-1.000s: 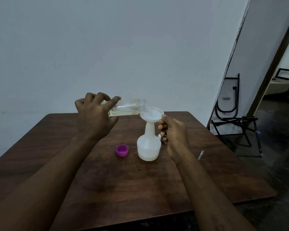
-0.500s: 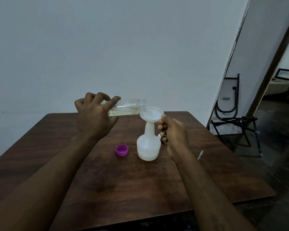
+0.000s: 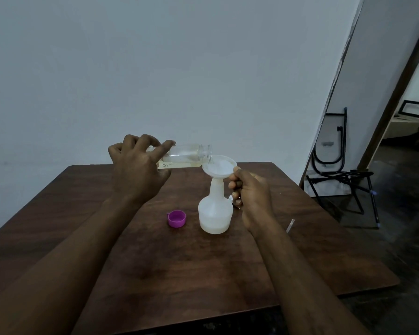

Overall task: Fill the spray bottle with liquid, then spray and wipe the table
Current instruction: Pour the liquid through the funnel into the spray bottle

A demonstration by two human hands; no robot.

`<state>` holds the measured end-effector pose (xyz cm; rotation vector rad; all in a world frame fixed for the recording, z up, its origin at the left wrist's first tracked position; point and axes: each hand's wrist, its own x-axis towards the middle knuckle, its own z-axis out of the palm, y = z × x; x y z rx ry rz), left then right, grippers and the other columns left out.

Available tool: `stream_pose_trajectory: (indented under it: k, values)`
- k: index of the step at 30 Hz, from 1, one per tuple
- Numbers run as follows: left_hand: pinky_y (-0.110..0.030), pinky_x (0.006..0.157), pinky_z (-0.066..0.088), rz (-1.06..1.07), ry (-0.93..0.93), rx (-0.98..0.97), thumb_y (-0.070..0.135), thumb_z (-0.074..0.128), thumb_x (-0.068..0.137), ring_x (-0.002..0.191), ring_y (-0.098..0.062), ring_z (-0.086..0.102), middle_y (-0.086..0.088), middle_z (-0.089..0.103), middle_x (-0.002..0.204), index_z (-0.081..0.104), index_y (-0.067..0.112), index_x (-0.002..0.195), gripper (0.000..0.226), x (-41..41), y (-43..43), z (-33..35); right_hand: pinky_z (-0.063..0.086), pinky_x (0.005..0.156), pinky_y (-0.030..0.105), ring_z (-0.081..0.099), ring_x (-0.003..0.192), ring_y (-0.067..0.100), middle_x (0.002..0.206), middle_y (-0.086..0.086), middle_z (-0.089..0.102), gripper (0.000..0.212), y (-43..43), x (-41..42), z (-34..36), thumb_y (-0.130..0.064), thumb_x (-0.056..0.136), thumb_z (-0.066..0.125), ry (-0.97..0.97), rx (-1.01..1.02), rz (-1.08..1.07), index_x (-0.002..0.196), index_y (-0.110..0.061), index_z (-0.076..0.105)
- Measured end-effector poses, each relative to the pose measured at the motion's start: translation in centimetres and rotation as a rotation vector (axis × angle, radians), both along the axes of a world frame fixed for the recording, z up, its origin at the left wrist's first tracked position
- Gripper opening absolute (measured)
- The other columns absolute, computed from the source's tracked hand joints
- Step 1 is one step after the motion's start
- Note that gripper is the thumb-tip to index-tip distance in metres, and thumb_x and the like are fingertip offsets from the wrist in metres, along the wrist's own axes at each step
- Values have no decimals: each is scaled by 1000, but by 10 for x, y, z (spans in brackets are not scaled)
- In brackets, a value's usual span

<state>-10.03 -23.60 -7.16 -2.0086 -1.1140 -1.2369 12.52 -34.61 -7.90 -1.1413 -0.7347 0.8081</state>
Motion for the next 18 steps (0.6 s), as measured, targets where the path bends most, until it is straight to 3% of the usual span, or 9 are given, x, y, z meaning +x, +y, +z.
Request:
stream_pose_trajectory:
  k: [18]
  values:
    - [-46, 87, 31, 8, -7, 0, 24, 85, 71, 111, -32, 51, 2, 65, 116, 70, 34, 129, 61, 2, -4, 2, 31, 40, 23, 44, 42, 11, 59, 2, 61, 37, 0, -1, 1, -24, 98, 63, 2, -1, -8, 61, -18, 68]
